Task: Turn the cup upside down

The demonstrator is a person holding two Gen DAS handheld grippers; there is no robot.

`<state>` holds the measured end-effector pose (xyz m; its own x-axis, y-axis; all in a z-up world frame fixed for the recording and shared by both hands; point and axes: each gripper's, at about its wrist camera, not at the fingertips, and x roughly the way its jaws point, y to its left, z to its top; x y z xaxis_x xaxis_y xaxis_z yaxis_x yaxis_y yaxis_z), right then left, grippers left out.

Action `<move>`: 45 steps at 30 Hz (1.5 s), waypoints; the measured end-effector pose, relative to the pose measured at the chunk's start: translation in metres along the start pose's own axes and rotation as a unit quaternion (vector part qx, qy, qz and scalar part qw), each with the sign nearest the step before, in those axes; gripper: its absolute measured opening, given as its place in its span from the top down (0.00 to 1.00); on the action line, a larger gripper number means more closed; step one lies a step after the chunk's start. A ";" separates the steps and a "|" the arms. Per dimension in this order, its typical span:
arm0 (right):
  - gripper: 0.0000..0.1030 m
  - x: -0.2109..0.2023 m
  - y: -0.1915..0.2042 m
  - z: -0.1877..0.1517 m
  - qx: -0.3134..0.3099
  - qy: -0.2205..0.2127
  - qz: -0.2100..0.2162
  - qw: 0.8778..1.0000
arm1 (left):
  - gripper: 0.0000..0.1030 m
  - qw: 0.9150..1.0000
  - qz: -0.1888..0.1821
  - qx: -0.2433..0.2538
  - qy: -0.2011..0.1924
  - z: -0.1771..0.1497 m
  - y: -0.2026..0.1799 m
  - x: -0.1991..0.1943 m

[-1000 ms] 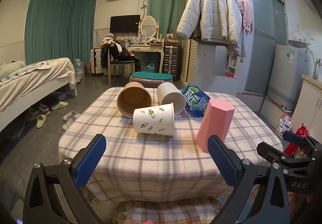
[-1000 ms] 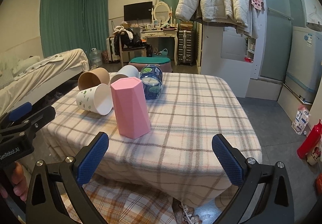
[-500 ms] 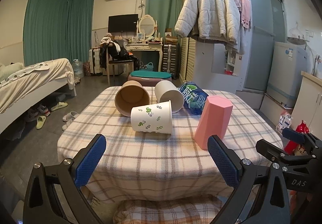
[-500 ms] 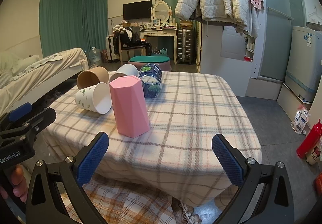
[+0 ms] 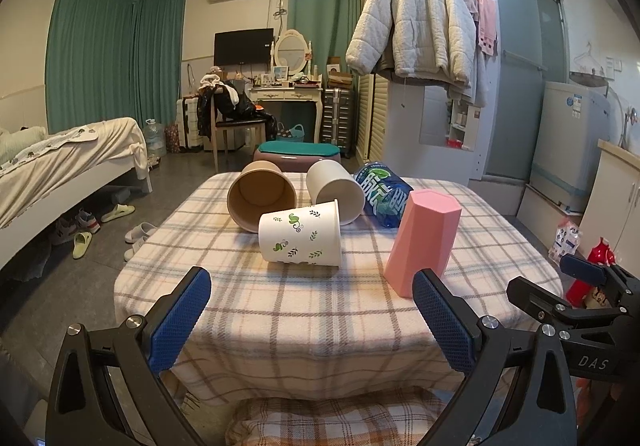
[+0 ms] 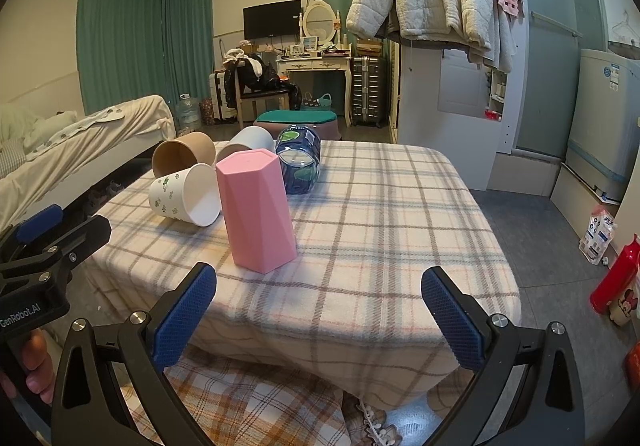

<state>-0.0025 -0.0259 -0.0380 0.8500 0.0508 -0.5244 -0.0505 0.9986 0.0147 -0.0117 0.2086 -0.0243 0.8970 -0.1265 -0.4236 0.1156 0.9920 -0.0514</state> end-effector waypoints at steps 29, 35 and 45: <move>0.00 0.003 0.002 -0.001 -0.002 0.002 0.001 1.000 | 0.00 1.000 -0.001 0.002 0.000 0.000 -0.001 -0.001; 0.00 0.003 0.004 -0.001 -0.001 0.003 0.002 1.000 | 0.00 1.000 0.000 0.002 -0.001 0.000 -0.002 -0.001; 0.00 0.004 0.004 -0.001 0.000 0.003 0.002 1.000 | 0.00 1.000 0.006 0.002 -0.011 0.000 0.000 -0.005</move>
<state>-0.0001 -0.0222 -0.0409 0.8467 0.0538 -0.5293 -0.0537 0.9984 0.0156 -0.0160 0.2088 -0.0225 0.9075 -0.1138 -0.4044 0.1060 0.9935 -0.0416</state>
